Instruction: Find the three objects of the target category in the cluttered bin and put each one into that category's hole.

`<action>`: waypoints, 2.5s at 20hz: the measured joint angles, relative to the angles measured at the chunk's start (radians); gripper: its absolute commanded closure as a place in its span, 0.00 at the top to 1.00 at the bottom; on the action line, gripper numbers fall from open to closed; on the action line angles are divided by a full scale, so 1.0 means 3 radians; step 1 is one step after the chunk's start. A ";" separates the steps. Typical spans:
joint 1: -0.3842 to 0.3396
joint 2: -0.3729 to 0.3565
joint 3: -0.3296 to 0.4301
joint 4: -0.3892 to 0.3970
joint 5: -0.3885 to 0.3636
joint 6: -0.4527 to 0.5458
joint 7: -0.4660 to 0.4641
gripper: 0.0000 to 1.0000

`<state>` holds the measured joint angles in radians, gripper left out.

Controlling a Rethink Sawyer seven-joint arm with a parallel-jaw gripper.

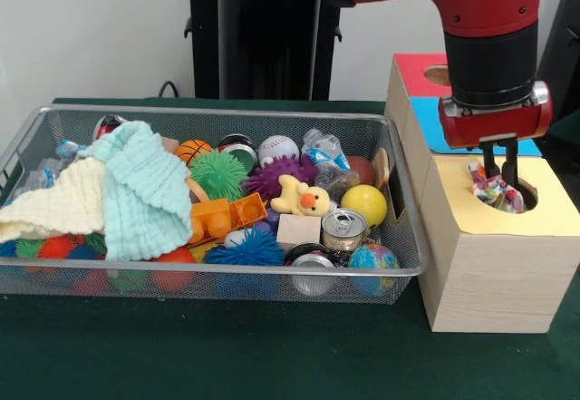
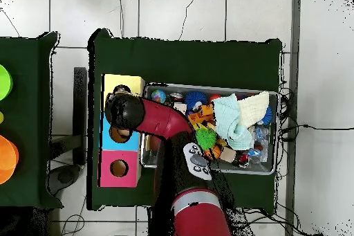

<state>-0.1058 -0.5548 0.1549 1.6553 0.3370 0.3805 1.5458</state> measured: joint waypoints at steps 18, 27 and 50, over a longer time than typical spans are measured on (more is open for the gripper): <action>-0.0017 0.0039 0.0025 -0.0018 0.0043 -0.0002 0.0000 1.00; -0.0019 0.0035 0.0025 -0.0014 0.0043 -0.0002 0.0000 1.00; -0.0111 -0.0212 0.0129 0.0212 0.0039 0.0085 0.0000 1.00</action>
<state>-0.1392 -0.6184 0.1935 1.7190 0.3488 0.4061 1.5458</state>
